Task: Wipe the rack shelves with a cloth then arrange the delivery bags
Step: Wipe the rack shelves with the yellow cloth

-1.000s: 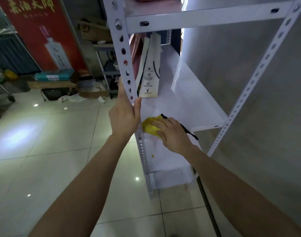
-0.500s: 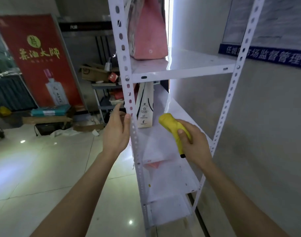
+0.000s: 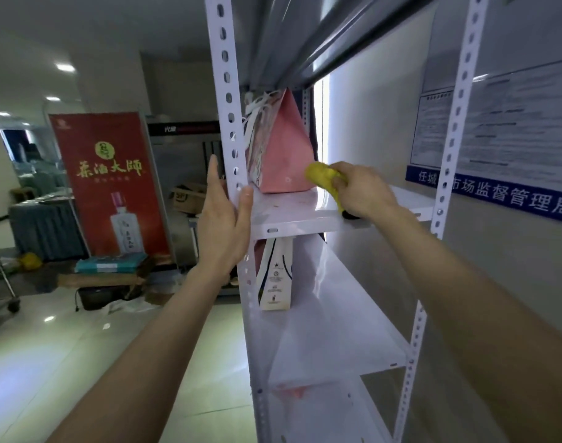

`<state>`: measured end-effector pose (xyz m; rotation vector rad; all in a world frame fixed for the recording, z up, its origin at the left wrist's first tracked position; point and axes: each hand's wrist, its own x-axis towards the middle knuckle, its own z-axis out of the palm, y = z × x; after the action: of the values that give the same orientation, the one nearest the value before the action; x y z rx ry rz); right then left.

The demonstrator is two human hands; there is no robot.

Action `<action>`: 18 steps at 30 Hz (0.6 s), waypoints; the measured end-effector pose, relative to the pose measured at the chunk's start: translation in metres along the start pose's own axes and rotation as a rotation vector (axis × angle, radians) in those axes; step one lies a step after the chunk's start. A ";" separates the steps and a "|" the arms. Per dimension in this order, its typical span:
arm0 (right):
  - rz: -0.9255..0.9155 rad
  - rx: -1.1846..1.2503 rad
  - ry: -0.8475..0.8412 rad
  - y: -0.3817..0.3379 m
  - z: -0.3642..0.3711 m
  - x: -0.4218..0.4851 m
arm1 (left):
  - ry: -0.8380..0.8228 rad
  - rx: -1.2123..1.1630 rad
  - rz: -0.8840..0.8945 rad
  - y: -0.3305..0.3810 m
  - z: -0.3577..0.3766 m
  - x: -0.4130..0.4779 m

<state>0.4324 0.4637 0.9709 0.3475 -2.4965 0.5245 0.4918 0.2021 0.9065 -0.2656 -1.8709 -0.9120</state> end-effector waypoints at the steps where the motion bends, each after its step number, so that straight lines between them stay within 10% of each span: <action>1: 0.018 -0.025 -0.097 0.003 0.004 0.006 | 0.016 -0.011 0.009 0.002 0.003 0.004; 18: -0.208 0.197 -0.460 -0.059 0.031 0.022 | 0.172 -0.053 0.155 -0.017 0.030 0.014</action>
<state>0.4203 0.3944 0.9770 0.8810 -2.8006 0.6662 0.4554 0.2082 0.9034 -0.3482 -1.6459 -0.8515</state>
